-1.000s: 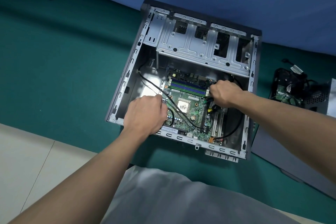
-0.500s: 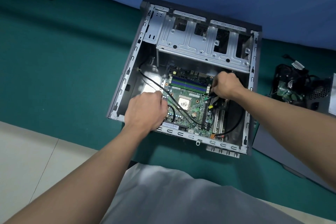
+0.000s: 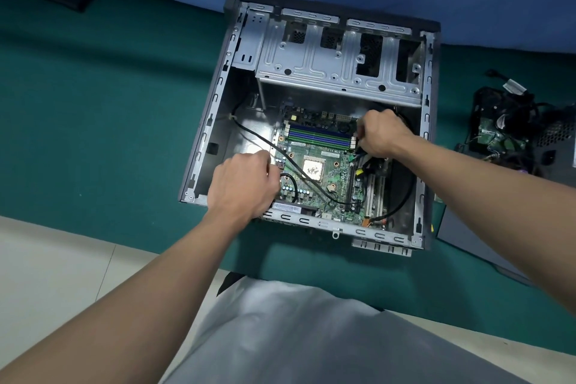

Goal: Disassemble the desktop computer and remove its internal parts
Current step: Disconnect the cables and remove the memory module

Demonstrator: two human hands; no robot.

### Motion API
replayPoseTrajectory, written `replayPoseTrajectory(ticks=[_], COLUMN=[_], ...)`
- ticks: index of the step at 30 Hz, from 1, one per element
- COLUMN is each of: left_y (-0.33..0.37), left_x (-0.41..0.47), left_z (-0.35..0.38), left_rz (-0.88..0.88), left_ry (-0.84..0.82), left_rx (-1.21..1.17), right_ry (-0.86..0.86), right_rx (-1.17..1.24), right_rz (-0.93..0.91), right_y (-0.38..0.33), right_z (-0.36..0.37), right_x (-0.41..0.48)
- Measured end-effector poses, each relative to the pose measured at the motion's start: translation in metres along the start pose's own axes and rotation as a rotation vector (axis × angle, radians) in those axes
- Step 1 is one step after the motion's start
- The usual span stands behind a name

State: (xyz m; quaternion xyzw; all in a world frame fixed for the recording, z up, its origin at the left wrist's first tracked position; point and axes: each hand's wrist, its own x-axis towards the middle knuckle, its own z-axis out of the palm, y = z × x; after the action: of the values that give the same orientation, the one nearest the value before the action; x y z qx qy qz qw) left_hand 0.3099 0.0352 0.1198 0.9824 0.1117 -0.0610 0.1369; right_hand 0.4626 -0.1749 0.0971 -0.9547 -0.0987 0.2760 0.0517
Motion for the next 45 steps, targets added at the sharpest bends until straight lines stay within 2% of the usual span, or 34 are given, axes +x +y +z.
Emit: replayPoseTrajectory(ticks=[7, 13, 20, 24, 28, 34, 41, 45], left_y=[-0.001, 0.000, -0.001, -0.001, -0.001, -0.001, -0.002, -0.001], left_x=[0.001, 0.001, 0.002, 0.002, 0.002, 0.002, 0.001, 0.002], left_z=[0.001, 0.000, 0.001, 0.002, 0.001, 0.001, 0.001, 0.001], left_rz=[0.007, -0.002, -0.014, -0.017, -0.025, -0.023, -0.022, -0.022], left_ry=[-0.016, -0.027, -0.031, -0.034, -0.041, -0.038, -0.029, -0.037], left_rx=[0.007, 0.000, 0.019, 0.023, 0.026, 0.012, 0.007, 0.013], right_ry=[0.003, 0.037, 0.032, 0.053, -0.035, 0.009, 0.001, -0.010], right_rx=[-0.159, -0.117, -0.255, -0.164, -0.042, -0.183, -0.054, -0.125], right_rz=[-0.014, -0.055, -0.069, -0.050, -0.047, -0.025, -0.004, 0.010], right_y=[-0.002, -0.002, -0.006, -0.007, -0.005, -0.007, -0.003, -0.001], right_z=[0.003, 0.001, 0.003, -0.001, -0.004, -0.002, -0.004, 0.000], right_x=[-0.007, -0.011, -0.011, -0.013, -0.008, -0.009, -0.010, -0.009])
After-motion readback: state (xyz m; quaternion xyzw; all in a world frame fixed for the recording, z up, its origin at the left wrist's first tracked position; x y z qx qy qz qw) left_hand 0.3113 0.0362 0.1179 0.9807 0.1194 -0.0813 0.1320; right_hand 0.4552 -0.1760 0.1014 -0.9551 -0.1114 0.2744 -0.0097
